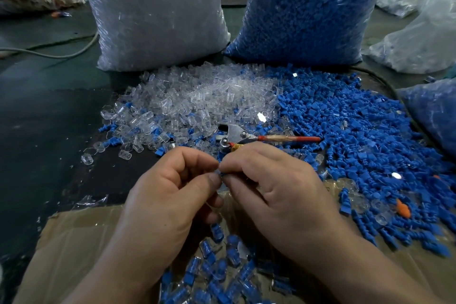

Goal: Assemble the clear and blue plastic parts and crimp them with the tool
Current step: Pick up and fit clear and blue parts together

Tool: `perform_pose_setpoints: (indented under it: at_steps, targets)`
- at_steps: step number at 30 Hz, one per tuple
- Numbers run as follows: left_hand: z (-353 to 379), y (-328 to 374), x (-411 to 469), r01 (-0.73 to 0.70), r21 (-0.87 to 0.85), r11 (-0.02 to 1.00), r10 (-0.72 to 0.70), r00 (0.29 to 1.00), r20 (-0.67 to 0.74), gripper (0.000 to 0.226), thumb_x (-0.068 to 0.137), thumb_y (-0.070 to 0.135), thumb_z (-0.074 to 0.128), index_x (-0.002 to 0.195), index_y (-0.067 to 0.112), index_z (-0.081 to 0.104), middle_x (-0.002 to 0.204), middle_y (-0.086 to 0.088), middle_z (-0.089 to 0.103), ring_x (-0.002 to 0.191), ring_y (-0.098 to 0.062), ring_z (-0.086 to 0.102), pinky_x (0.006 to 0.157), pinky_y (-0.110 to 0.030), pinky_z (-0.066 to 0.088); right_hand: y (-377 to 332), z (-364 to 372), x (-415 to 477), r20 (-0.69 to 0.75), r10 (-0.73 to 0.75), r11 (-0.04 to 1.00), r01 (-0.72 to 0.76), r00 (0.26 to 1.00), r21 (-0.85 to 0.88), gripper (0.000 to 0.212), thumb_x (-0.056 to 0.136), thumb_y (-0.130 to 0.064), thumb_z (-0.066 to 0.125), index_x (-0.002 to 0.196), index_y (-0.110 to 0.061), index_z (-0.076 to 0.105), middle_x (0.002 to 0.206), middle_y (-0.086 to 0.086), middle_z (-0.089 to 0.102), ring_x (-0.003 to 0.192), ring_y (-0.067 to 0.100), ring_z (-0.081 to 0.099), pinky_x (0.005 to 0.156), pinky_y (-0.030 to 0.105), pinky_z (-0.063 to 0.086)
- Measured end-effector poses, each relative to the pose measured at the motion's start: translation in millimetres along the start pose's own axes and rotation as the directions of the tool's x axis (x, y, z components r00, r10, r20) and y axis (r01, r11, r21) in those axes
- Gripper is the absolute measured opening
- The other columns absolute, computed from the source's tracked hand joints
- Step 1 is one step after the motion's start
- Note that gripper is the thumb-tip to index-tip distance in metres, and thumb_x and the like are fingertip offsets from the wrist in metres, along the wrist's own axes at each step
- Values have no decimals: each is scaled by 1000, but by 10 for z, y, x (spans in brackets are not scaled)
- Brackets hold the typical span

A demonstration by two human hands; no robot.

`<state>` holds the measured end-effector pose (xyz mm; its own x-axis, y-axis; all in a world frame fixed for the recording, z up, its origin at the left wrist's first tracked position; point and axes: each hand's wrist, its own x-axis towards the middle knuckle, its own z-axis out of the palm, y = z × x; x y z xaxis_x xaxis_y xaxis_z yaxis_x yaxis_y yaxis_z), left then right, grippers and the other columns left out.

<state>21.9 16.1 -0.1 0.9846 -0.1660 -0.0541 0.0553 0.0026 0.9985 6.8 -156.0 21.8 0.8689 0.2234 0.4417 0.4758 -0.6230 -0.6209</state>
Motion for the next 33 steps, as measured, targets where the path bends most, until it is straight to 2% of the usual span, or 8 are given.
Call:
perform_pose_setpoints:
  at_steps: [6, 10, 13, 15, 17, 22, 28, 33]
  targets:
    - [-44, 15, 15, 90, -152, 984, -84, 995, 46, 14, 72, 15, 74, 85, 20, 74, 72, -11, 69, 61, -22, 67, 52, -27, 53, -7, 4, -1, -14, -73, 992, 72, 997, -103, 20, 95, -26, 57, 104, -19, 72, 102, -9, 66, 94, 12, 61, 77, 35, 52]
    - [-19, -18, 6, 34, -19, 999, -35, 998, -55, 14, 72, 19, 74, 84, 25, 72, 72, -12, 69, 58, -26, 66, 56, -34, 55, -13, -18, 5, 91, -104, 970, 121, 990, -213, 26, 93, -25, 55, 115, -18, 67, 113, -5, 64, 106, 18, 55, 86, 36, 50]
    - [-29, -4, -2, 2, 54, 999, 4, 994, -112, 16, 83, 12, 76, 85, 28, 71, 68, -6, 69, 56, -23, 68, 56, -32, 57, 56, -82, 34, 122, 110, 904, -48, 986, -424, 50, 88, -43, 51, 136, -36, 38, 140, -9, 45, 133, 16, 35, 113, 43, 33]
    - [-34, 18, -9, 6, 91, 996, 5, 994, -113, 25, 86, 4, 71, 82, 29, 71, 64, -4, 68, 54, -18, 66, 52, -25, 55, 170, -158, 54, 112, 308, 806, -197, 945, -558, 70, 88, -54, 51, 146, -40, 15, 156, -8, 24, 146, 19, 14, 117, 40, 8]
    - [-23, 50, -17, 23, 89, 996, -14, 995, -100, 27, 86, 1, 69, 80, 28, 71, 63, -4, 67, 52, -16, 64, 50, -22, 53, 299, -204, 65, 127, 414, 721, -239, 901, -651, 77, 90, -61, 46, 151, -35, 7, 161, -3, 14, 148, 23, 11, 119, 40, 5]
    - [-17, 101, -22, 48, 84, 995, -40, 994, -103, 28, 87, 3, 68, 81, 31, 71, 64, -6, 68, 52, -16, 65, 50, -21, 53, 361, -219, 101, 138, 403, 702, -209, 905, -681, 65, 87, -65, 47, 141, -33, 27, 142, -4, 36, 124, 23, 36, 106, 41, 33]
    - [-21, 92, -3, 55, 35, 998, -50, 990, -133, 29, 88, 2, 67, 82, 30, 72, 64, -8, 69, 50, -17, 64, 48, -20, 52, 376, -241, 152, 135, 392, 706, -203, 910, -679, 58, 85, -59, 49, 137, -35, 38, 130, -10, 49, 108, 20, 41, 93, 40, 35]
    - [-72, 70, 20, 24, -38, 999, -31, 982, -185, 25, 88, 7, 67, 83, 30, 72, 64, -5, 68, 53, -16, 63, 49, -23, 53, 294, -302, 165, -21, 284, 794, -247, 959, -555, 58, 80, -52, 45, 133, -29, 49, 118, -12, 57, 98, 14, 40, 84, 38, 37]
